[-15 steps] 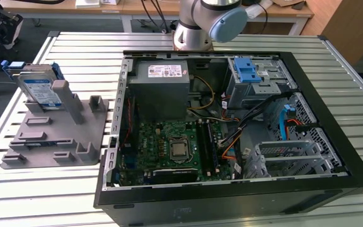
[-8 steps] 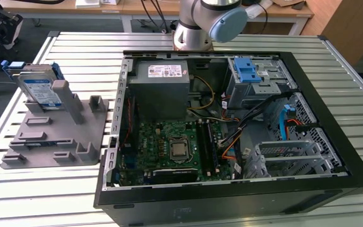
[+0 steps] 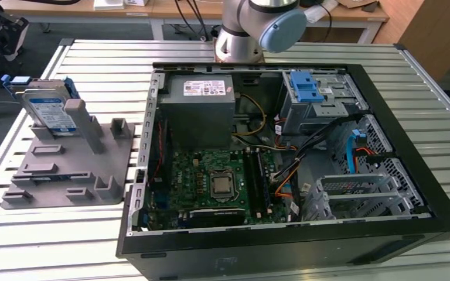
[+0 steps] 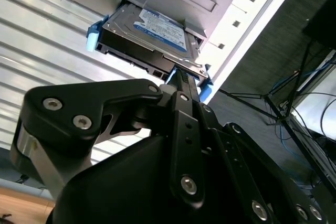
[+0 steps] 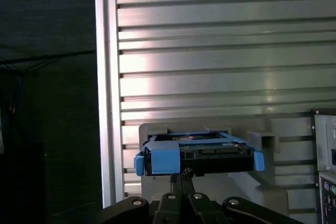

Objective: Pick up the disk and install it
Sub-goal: 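Pick up the disk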

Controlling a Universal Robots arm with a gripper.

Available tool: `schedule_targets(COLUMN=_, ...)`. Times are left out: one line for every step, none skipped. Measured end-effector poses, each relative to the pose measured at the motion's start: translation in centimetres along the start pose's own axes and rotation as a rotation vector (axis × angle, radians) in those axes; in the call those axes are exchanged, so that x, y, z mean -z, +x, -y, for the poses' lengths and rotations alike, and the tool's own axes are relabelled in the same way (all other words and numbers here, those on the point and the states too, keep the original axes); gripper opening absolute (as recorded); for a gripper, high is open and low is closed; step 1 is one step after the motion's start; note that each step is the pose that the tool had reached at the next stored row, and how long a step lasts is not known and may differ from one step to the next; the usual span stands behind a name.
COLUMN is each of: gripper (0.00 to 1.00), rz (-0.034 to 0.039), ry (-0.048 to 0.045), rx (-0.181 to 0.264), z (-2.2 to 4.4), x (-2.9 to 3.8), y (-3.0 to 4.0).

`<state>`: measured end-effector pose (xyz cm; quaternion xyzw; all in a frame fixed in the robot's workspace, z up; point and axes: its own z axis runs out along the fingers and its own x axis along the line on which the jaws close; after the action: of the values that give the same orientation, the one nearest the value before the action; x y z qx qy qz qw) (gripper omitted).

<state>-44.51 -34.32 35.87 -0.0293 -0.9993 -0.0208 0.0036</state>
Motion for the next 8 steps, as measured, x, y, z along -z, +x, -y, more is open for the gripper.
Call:
schedule_targets(gripper=0.11, rz=-0.0003, ry=0.0001, rx=0.008, z=0.0, x=0.0, y=0.0)
schedule_targets(gripper=0.11, rz=-0.0006, ry=0.0002, rx=0.016, z=0.0, x=0.0, y=0.0)
schedule_targets(gripper=0.11, rz=-0.0011, ry=0.0002, rx=0.025, z=0.0, x=0.0, y=0.0)
schedule_targets(gripper=0.11, rz=-0.0016, ry=0.0004, rx=0.036, z=0.0, x=0.0, y=0.0)
schedule_targets(gripper=0.11, rz=-0.0021, ry=0.0005, rx=0.048, z=0.0, x=0.01, y=0.0)
schedule_targets(gripper=0.11, rz=-0.0026, ry=0.0006, rx=0.062, z=0.0, x=0.0, y=0.0)
schedule_targets(gripper=0.11, rz=-0.0032, ry=0.0007, rx=0.078, z=0.0, x=0.0, y=0.0)
schedule_targets(gripper=0.11, rz=-0.004, ry=0.0008, rx=0.095, z=0.0, x=0.0, y=0.0)
